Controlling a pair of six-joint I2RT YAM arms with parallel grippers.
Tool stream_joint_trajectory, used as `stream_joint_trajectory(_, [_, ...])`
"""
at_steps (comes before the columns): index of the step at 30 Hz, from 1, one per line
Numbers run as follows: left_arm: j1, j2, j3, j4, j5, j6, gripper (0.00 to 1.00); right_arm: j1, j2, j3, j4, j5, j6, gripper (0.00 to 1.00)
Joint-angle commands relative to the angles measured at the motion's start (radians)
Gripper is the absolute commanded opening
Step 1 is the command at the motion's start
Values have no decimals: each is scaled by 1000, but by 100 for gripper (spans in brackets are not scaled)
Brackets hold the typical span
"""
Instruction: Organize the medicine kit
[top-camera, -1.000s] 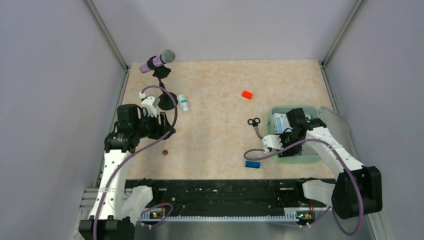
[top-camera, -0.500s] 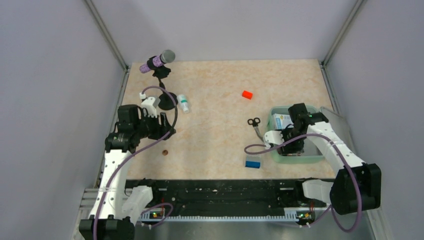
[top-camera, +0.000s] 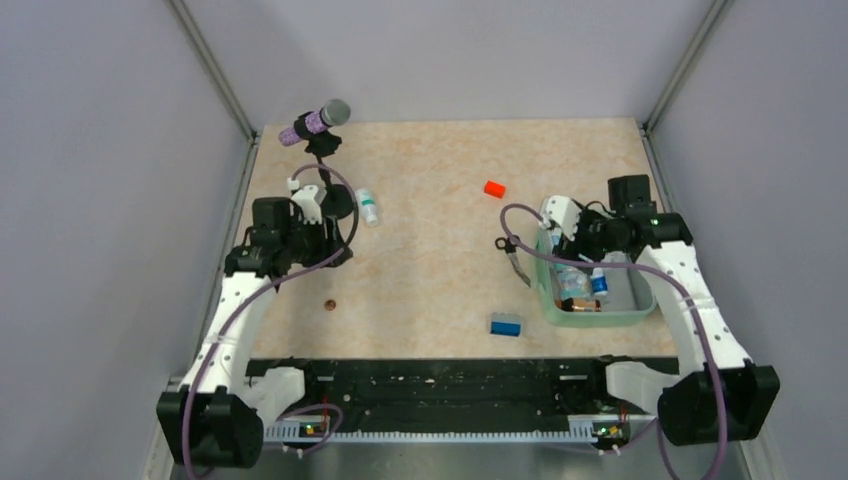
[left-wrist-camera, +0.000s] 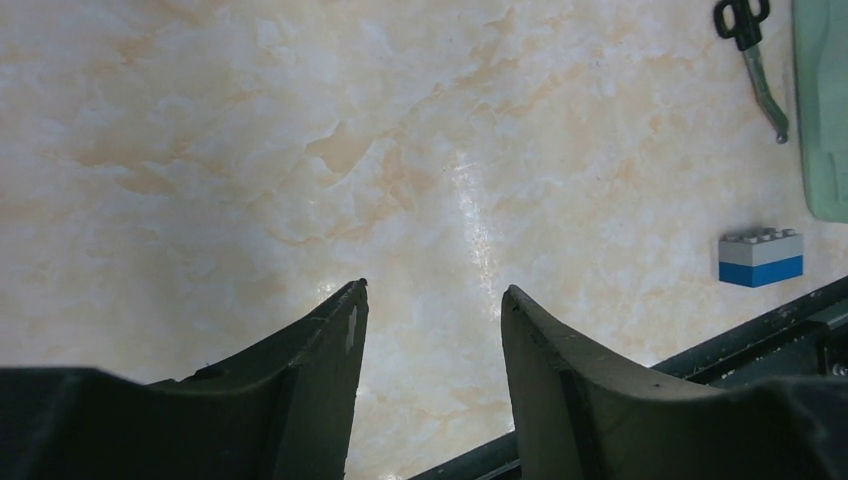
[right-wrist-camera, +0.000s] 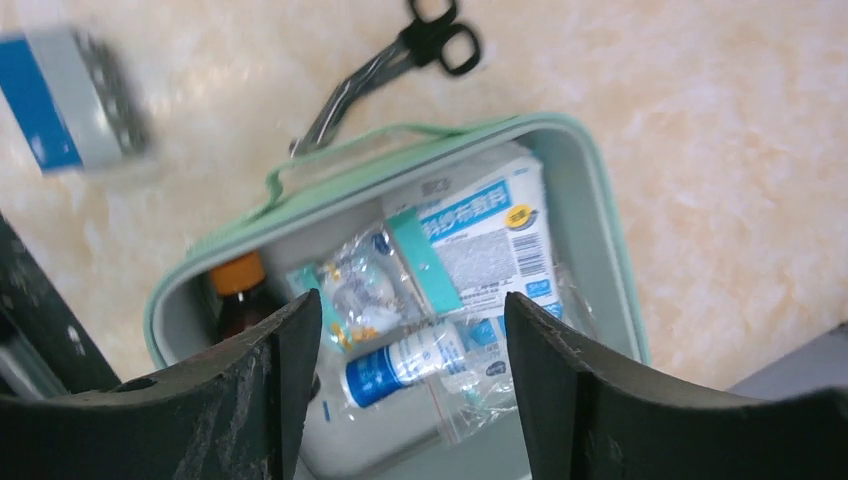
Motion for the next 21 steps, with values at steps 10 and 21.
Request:
stream_joint_trajectory(10, [-280,284,121,210,-474,-71,56,-8,-388,-125,249,-185,610,73])
stream_joint_trajectory(21, [-299,583,276,231,-646,-244,77,-7,-505,-191,230,-180,645,77])
